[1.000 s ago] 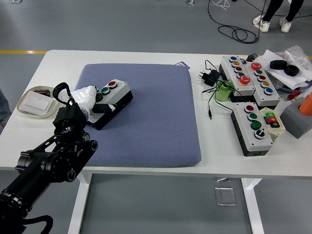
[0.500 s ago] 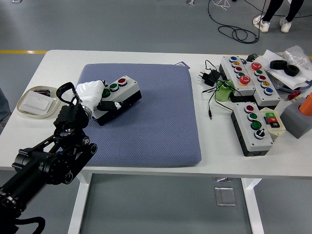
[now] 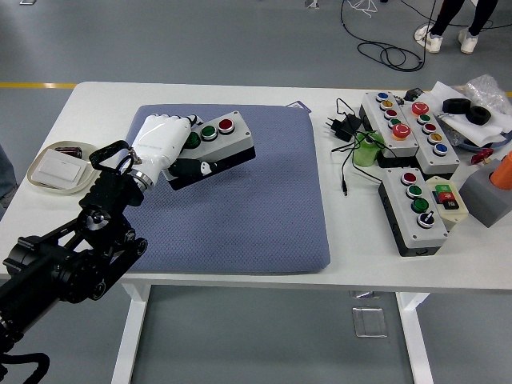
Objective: Pick up the button,place it on the desk,press the button,press the button
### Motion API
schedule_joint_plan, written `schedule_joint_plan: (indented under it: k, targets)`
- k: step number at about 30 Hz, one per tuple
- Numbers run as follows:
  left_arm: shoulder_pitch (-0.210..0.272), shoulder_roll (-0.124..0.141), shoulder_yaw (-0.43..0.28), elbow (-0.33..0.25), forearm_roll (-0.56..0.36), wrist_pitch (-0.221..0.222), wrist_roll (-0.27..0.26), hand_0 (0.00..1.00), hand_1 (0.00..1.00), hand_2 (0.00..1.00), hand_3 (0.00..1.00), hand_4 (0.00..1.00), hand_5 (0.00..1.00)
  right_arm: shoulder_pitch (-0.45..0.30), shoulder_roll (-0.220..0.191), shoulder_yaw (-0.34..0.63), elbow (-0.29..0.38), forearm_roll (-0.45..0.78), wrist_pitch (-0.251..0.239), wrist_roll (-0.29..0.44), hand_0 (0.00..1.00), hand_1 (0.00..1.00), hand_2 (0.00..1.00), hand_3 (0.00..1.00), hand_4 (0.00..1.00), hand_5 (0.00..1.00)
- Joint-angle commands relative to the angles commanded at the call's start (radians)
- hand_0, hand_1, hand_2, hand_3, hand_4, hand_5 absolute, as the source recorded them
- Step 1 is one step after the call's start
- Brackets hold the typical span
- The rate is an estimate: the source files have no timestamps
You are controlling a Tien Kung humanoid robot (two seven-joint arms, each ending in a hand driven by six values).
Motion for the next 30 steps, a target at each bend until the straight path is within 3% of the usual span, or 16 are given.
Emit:
schedule_joint_plan:
  k: [9, 14, 16, 20, 30]
  targets:
    - [-0.031, 0.044, 0.08, 0.025, 0.0, 0.051, -0.228, 0.118, 0.041, 0.058, 0.18, 0.14, 0.002, 0.0, 0.0, 0.0, 0.0, -0.002, 0.001, 0.0, 0.646, 0.639, 0.67, 0.584, 0.387, 0.242]
    - [-0.044, 0.051, 0.088, 0.038, 0.0, 0.023, -0.319, 0.119, 0.042, 0.058, 0.179, 0.139, 0.002, 0.001, 0.001, 0.0, 0.0, -0.004, 0.002, -0.001, 0.646, 0.639, 0.67, 0.584, 0.386, 0.242]
    - [-0.052, 0.052, 0.09, 0.046, 0.0, -0.007, -0.359, 0.125, 0.046, 0.06, 0.181, 0.146, 0.002, 0.002, 0.001, 0.0, 0.0, -0.005, 0.002, -0.001, 0.647, 0.639, 0.671, 0.584, 0.386, 0.241]
    - [-0.058, 0.047, 0.087, 0.063, 0.0, -0.06, -0.401, 0.125, 0.046, 0.06, 0.181, 0.146, 0.002, 0.002, 0.001, -0.001, 0.0, -0.007, 0.003, -0.001, 0.647, 0.639, 0.671, 0.584, 0.386, 0.241]
    - [-0.063, 0.034, 0.077, 0.094, 0.0, -0.119, -0.388, 0.14, 0.057, 0.07, 0.178, 0.171, 0.002, 0.004, 0.001, -0.004, 0.0, -0.013, 0.005, -0.001, 0.646, 0.639, 0.671, 0.585, 0.387, 0.241]
